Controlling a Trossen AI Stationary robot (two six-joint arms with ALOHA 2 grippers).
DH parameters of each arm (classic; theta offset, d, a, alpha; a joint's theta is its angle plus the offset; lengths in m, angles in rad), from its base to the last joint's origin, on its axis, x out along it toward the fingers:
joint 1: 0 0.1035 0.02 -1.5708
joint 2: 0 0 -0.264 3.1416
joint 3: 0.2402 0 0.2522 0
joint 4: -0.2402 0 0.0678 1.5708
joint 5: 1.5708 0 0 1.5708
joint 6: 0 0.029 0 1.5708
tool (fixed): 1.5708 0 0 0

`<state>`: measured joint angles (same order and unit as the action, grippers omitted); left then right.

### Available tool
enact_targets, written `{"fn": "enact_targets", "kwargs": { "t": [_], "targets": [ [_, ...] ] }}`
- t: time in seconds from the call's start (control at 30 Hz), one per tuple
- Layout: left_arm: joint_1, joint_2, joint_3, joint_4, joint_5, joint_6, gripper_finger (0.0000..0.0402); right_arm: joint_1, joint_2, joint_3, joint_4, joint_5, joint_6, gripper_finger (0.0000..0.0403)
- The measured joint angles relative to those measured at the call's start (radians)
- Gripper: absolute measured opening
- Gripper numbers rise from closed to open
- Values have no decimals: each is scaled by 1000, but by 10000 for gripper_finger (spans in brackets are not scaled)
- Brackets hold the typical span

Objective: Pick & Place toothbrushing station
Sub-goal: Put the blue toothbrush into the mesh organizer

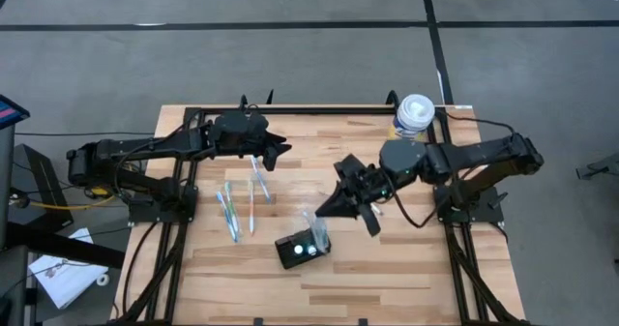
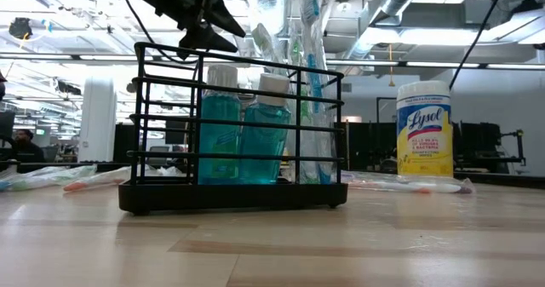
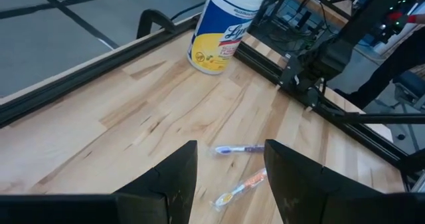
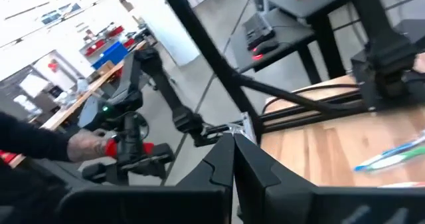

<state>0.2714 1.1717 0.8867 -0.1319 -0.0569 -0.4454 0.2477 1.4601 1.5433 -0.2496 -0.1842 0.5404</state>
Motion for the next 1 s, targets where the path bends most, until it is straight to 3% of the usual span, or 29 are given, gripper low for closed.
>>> {"fn": "enact_targets", "kwargs": {
  "t": [0.17,0.57,1.0],
  "targets": [
    [-3,0,0,0,-3,1,170,39,1,0,1,61,11,0],
    [-3,0,0,1,36,22,170,79,72,0,-12,339,14,0],
    [-12,0,0,-1,71,30,170,109,137,-1,-26,407,46,0]
  ]
}}
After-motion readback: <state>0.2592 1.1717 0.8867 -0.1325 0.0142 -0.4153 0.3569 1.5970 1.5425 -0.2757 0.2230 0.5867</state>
